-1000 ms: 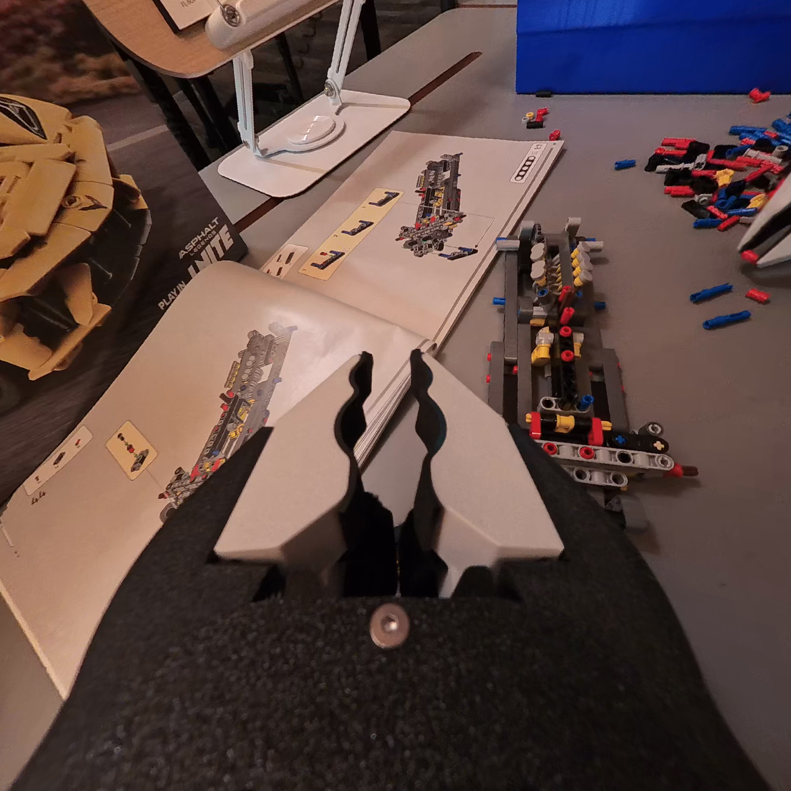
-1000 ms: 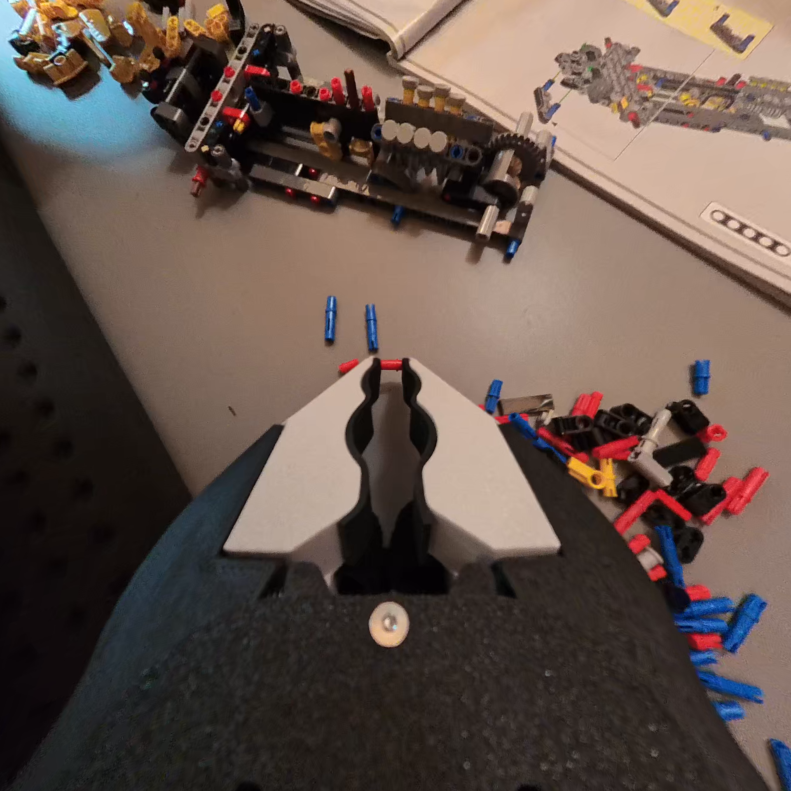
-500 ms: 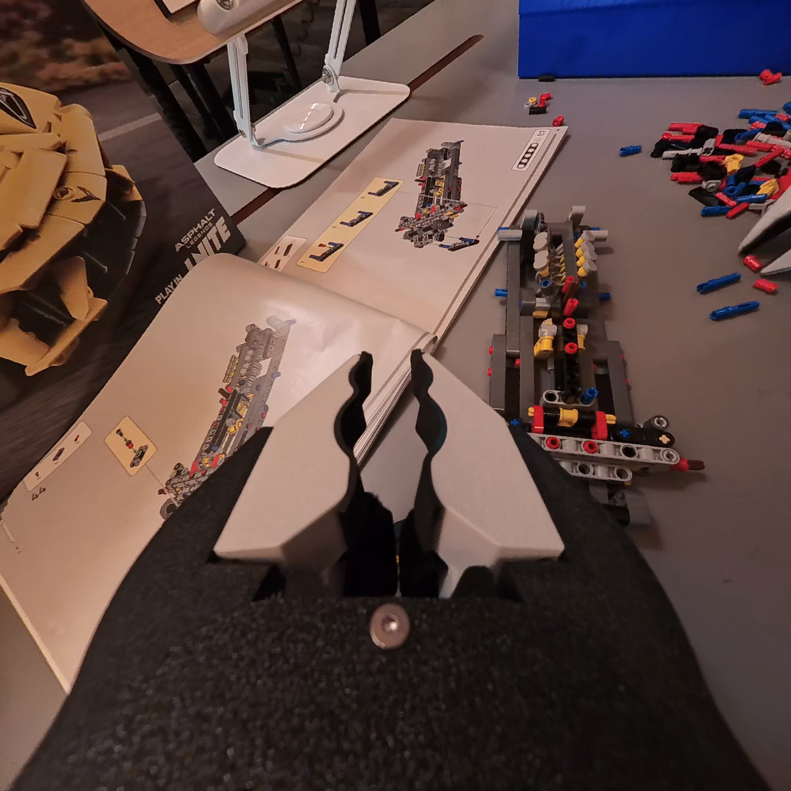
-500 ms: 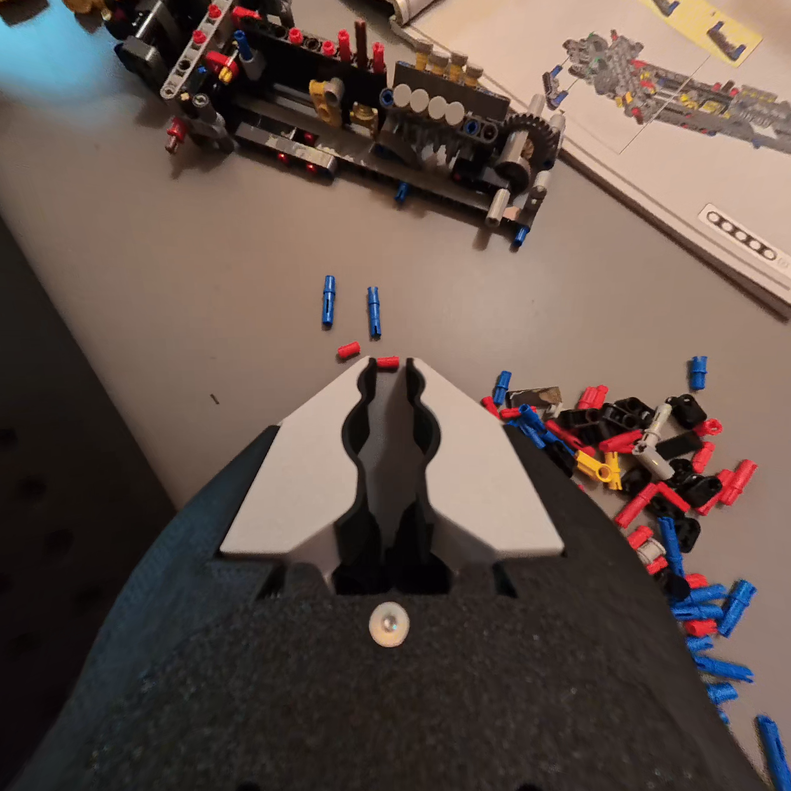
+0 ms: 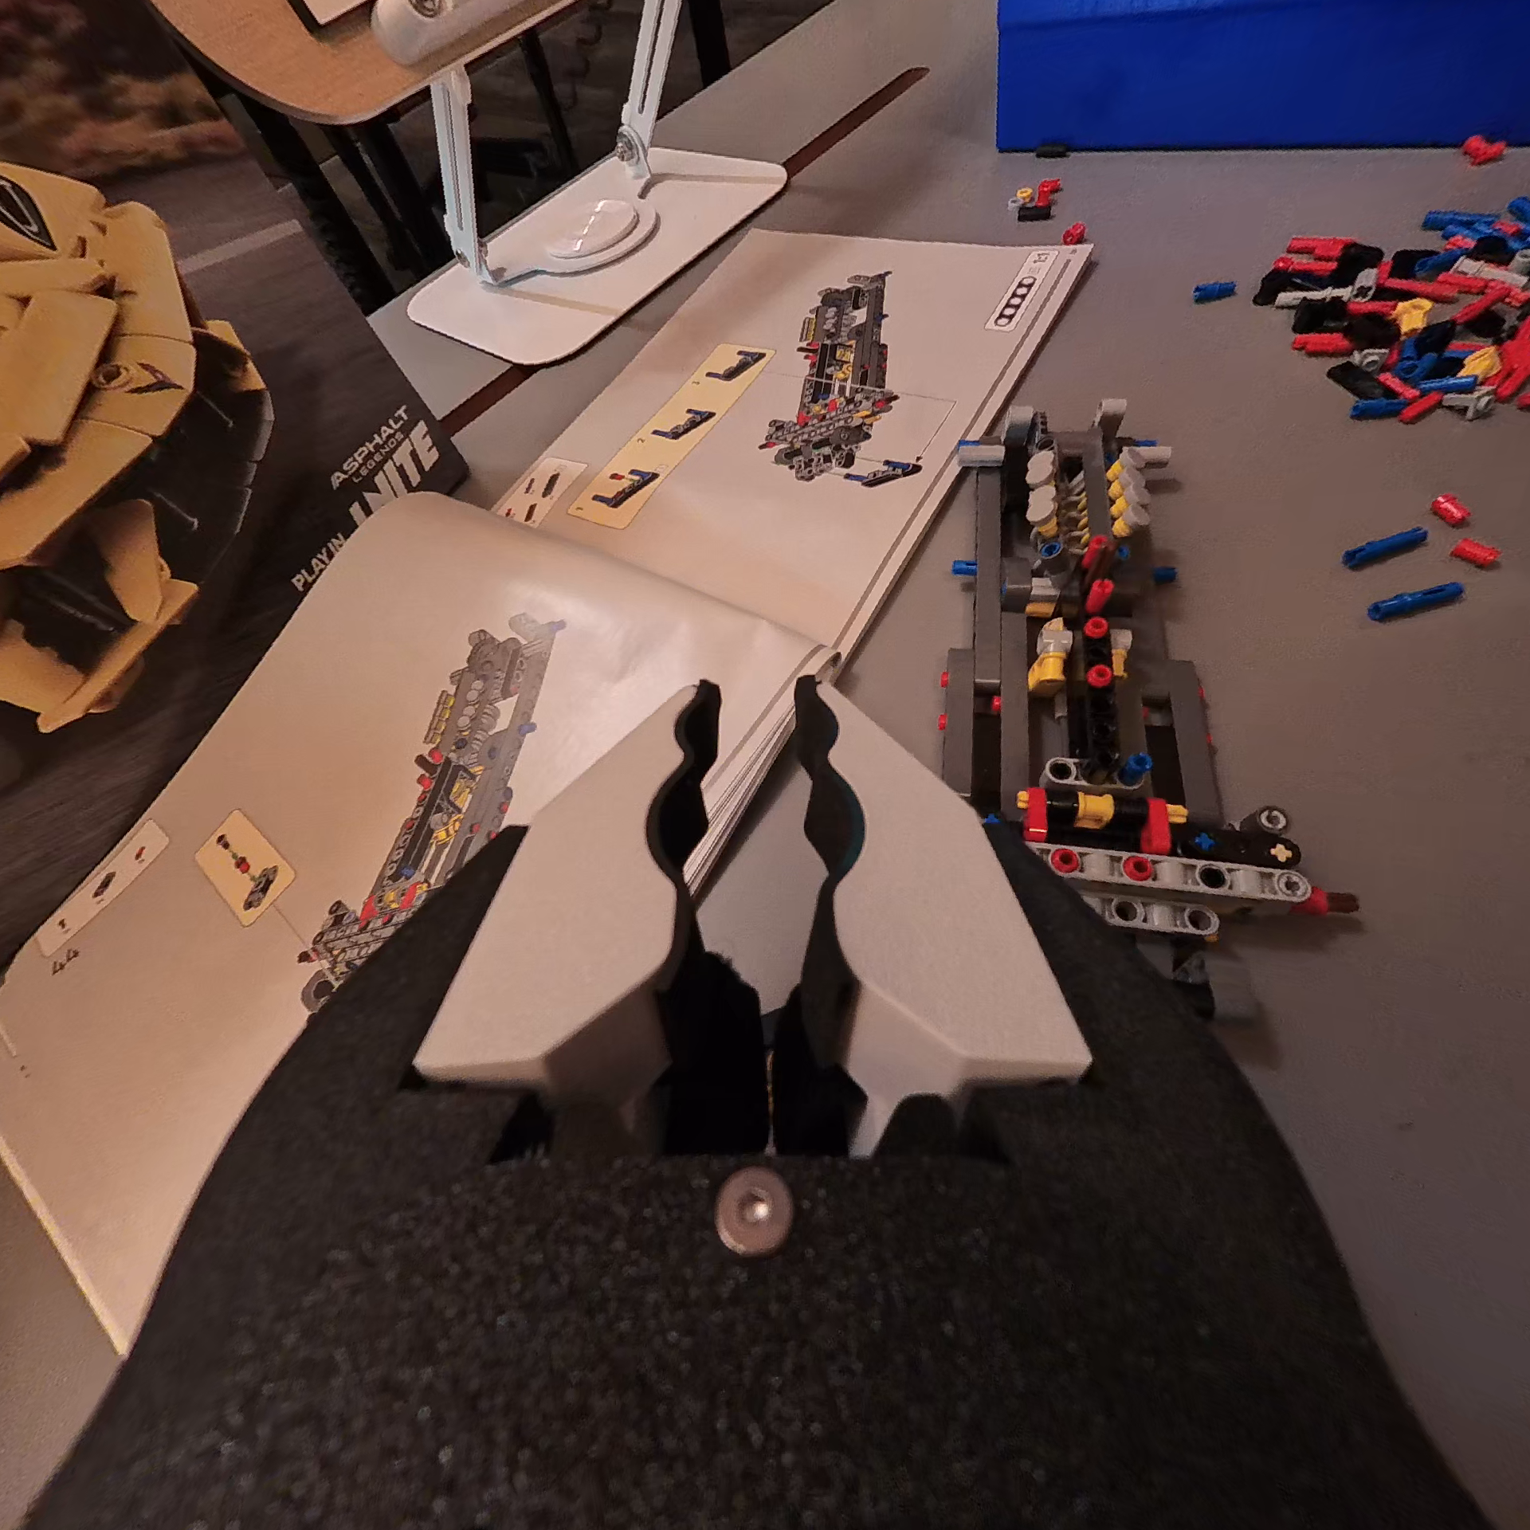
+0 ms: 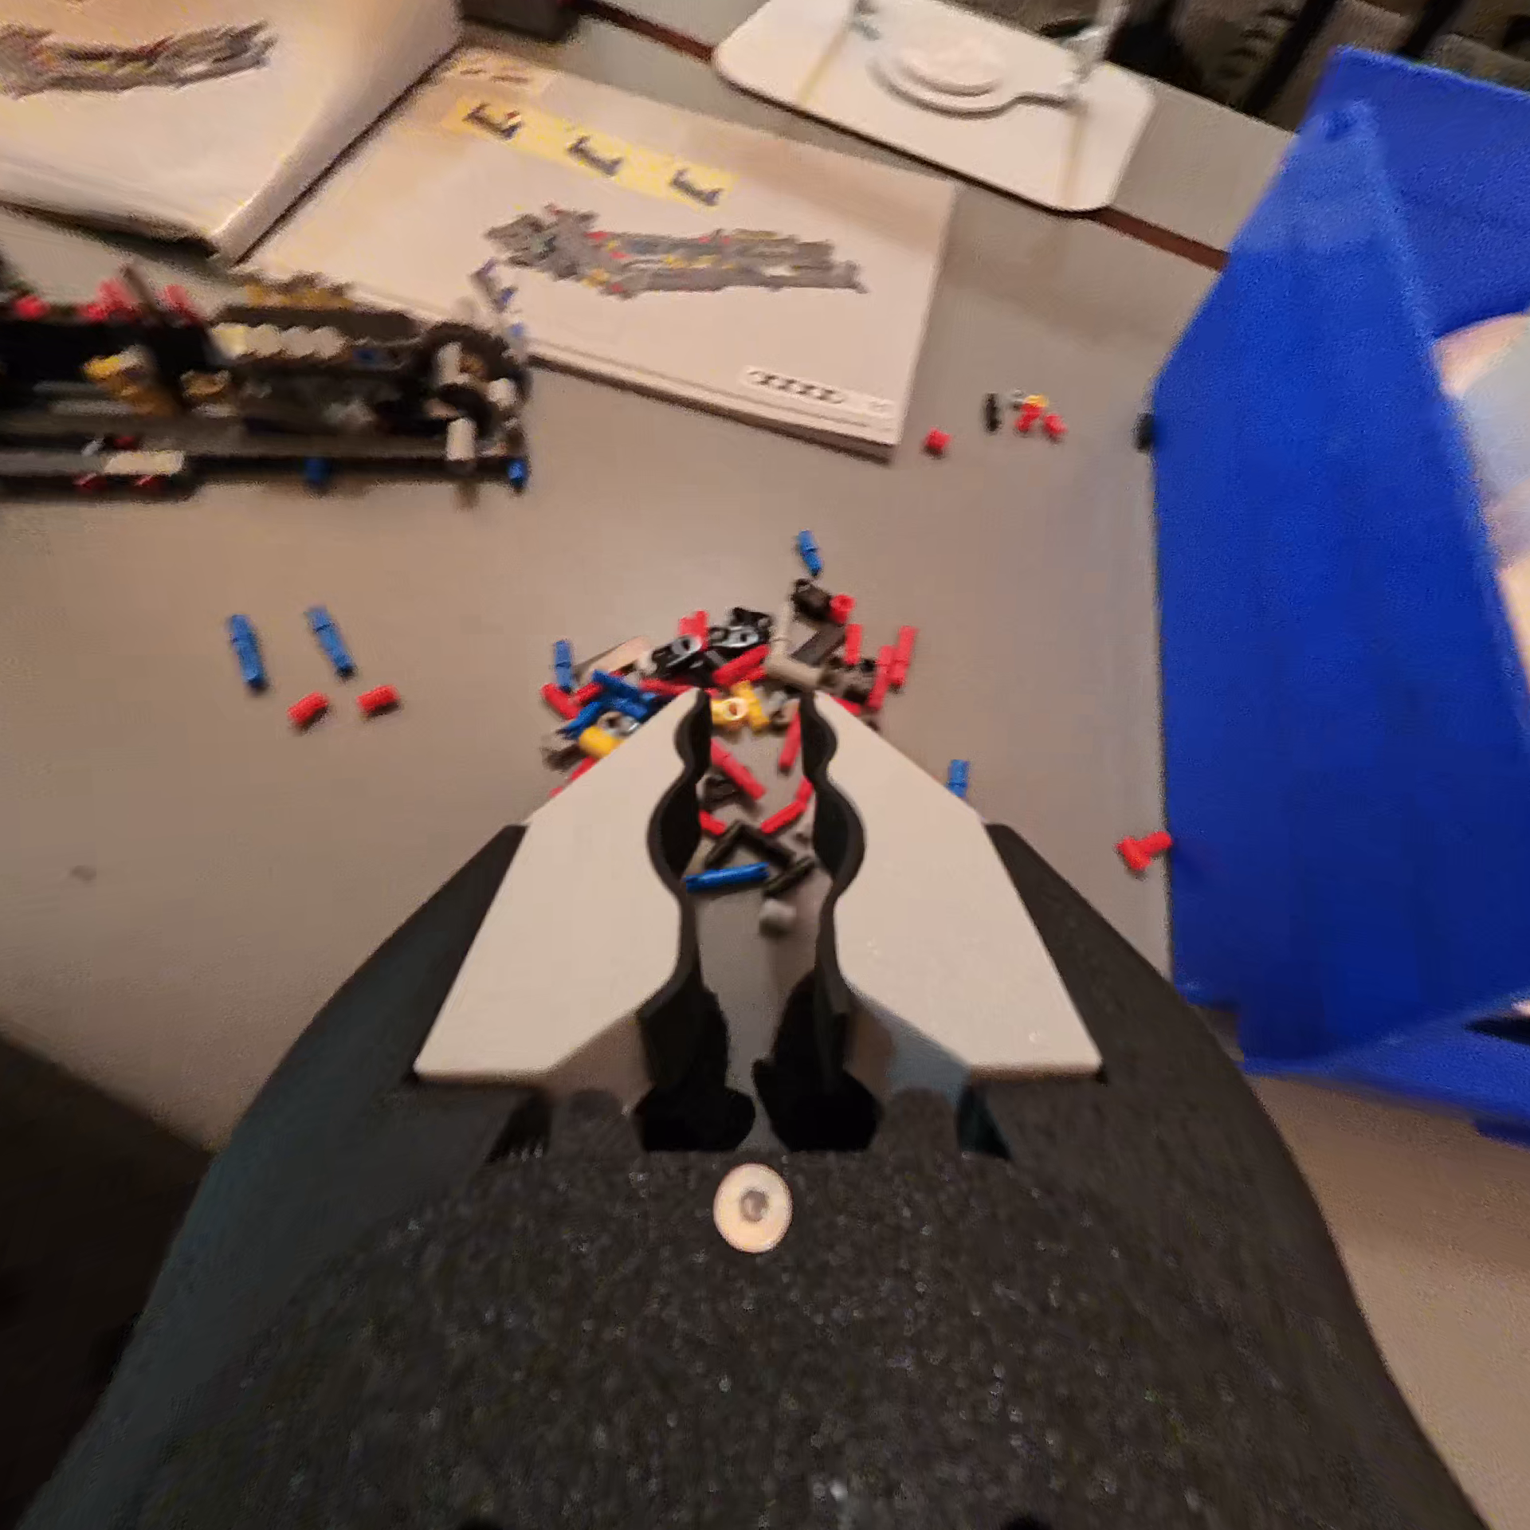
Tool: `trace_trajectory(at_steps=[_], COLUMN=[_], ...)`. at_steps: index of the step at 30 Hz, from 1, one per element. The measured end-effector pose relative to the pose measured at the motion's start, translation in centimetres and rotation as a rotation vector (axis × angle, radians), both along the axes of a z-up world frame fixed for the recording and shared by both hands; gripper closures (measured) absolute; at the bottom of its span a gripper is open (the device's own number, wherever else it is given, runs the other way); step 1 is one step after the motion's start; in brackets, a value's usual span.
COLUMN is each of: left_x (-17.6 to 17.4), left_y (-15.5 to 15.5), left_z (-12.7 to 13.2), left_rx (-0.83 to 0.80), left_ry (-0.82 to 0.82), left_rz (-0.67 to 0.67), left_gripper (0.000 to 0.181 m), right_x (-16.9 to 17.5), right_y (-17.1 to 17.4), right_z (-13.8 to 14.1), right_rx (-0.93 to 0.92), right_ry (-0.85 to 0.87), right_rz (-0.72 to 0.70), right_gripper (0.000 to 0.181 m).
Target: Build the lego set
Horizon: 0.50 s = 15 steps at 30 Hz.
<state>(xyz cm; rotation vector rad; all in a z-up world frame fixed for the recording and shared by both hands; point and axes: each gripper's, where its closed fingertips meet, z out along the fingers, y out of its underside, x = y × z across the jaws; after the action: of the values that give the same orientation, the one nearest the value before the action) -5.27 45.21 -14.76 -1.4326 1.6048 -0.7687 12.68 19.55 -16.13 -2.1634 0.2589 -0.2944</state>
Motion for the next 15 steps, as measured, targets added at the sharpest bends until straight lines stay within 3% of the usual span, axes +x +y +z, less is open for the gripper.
trace_trajectory(at_steps=[5, 8, 12, 15], left_x=[-0.2, -0.1, 0.1, 0.1], left_y=[0.7, 0.5, 0.2, 0.6], left_z=[-0.1, 0.3, 1.0, 1.8], left_rx=[0.005, -0.038, -0.148, -0.236], left_ry=[0.003, -0.018, -0.064, -0.108], left_rz=[0.021, 0.018, 0.017, 0.033], left_gripper=[0.164, 0.164, 0.164, 0.164], right_x=[3.5, 4.0, 4.3, 3.5], right_y=[-2.8, -2.9, 0.1, 3.9], right_z=[-1.4, -0.2, 1.4, 1.3], right_rx=[-0.164, -0.109, 0.072, 0.153], right_ry=[-0.061, -0.018, 0.078, 0.172], right_rz=[-0.165, -0.2, -0.216, -0.148], right_gripper=[0.162, 0.163, 0.164, 0.164])
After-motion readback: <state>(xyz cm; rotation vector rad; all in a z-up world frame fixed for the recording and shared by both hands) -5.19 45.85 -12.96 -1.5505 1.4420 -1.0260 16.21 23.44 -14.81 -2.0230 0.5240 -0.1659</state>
